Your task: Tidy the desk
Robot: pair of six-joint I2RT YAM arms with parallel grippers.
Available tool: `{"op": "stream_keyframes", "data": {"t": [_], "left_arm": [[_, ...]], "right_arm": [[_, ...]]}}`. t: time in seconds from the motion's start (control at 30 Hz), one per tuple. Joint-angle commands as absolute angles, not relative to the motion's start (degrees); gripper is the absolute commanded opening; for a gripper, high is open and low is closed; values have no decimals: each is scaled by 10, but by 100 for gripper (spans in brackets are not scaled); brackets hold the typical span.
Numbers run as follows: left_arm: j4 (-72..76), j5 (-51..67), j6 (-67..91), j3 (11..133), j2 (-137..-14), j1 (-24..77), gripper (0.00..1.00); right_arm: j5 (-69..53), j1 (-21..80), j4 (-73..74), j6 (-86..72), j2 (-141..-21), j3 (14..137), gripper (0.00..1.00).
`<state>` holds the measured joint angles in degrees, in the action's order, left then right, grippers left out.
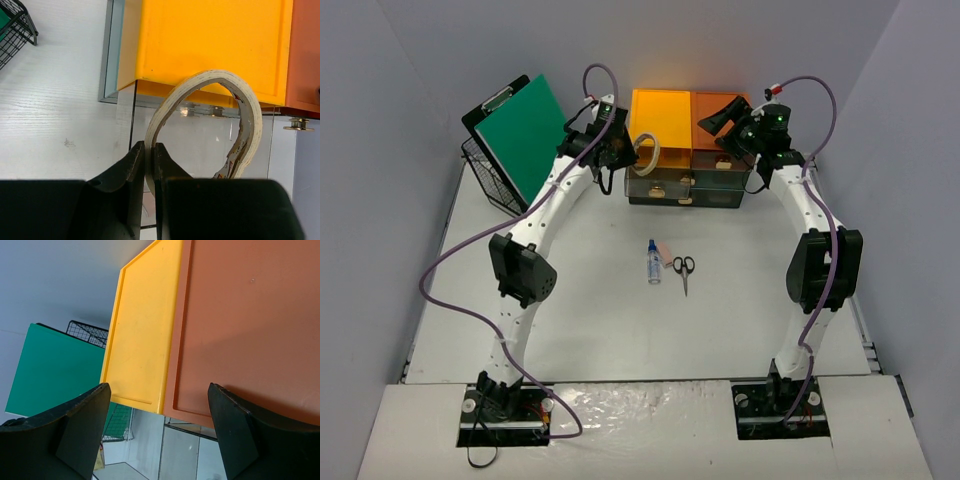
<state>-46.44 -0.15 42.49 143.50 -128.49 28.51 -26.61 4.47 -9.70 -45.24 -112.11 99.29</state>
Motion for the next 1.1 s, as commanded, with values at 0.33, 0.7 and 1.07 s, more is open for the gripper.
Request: {"op": "stream_keyframes", "data": {"t": [0.33,0.7,1.07], "left_arm": [[-456,-40,384,1378,-1222,291,48],[-447,-82,357,1303,-1124,309,71],[-372,-173,387,1015,-978,400,71]], "right_arm": [[-265,53,-52,-445,-1116,976,76],[-264,54,-51,-443,-1120,977,76],[-262,61,-52,-442,-1135,988,76]]}}
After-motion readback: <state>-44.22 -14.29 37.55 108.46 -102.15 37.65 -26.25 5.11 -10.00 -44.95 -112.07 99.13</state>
